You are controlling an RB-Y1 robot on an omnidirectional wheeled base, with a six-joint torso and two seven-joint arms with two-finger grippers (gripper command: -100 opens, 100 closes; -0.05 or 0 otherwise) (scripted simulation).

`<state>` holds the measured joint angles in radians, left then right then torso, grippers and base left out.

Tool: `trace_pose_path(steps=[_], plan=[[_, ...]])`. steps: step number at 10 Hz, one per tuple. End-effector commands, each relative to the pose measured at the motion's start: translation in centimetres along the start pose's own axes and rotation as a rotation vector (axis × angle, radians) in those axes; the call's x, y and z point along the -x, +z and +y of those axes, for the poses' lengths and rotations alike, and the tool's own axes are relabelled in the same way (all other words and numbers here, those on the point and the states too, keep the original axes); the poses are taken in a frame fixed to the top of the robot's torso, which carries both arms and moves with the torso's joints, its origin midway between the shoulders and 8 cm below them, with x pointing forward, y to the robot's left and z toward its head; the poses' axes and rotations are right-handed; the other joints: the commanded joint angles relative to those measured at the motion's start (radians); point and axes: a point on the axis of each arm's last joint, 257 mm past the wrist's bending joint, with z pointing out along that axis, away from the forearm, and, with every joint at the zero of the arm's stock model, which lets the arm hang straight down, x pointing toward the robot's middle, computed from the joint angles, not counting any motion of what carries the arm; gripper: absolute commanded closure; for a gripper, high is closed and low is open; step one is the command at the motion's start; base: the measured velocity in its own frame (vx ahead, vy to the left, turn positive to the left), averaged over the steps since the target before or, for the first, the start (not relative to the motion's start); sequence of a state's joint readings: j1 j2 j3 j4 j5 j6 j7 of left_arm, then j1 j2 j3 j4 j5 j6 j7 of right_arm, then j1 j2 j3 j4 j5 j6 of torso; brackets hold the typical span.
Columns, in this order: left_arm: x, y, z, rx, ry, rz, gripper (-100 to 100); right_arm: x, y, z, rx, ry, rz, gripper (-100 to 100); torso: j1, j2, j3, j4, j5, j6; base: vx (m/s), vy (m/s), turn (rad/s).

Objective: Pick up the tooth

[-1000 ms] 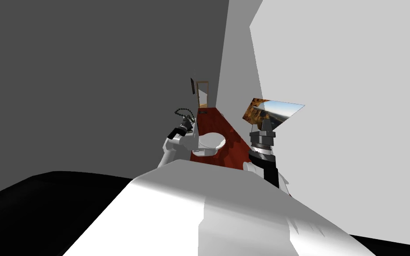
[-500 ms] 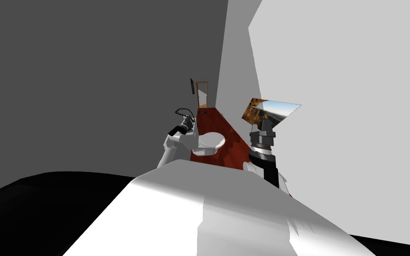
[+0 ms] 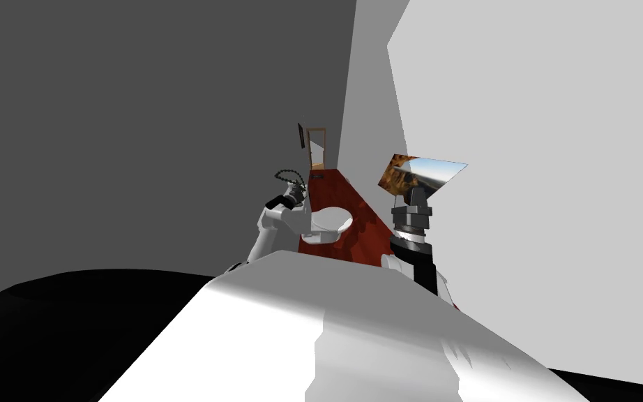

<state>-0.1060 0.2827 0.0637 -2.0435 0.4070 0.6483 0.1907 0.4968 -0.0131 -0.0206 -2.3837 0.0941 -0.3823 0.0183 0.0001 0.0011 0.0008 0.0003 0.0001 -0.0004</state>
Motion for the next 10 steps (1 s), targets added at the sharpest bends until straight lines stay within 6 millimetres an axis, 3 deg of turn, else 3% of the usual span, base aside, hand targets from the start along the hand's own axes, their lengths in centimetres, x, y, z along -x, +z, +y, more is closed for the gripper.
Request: trace_pose_path(steps=[1,10], plan=[[-0.1,0.7,0.4,0.044,-0.027,0.011,-100,0.0,0.0,0.0,0.000,0.000,0.000,0,0.000,0.000,0.000,0.000,0.000,0.000,-0.024,-0.001,-0.028],[0.3,1.4,3.8,0.264,-0.092,-0.008,-100,0.0,0.0,0.0,0.000,0.000,0.000,0,0.000,-0.001,-0.001,0.000,0.000,0.000,-0.016,-0.001,-0.015]])
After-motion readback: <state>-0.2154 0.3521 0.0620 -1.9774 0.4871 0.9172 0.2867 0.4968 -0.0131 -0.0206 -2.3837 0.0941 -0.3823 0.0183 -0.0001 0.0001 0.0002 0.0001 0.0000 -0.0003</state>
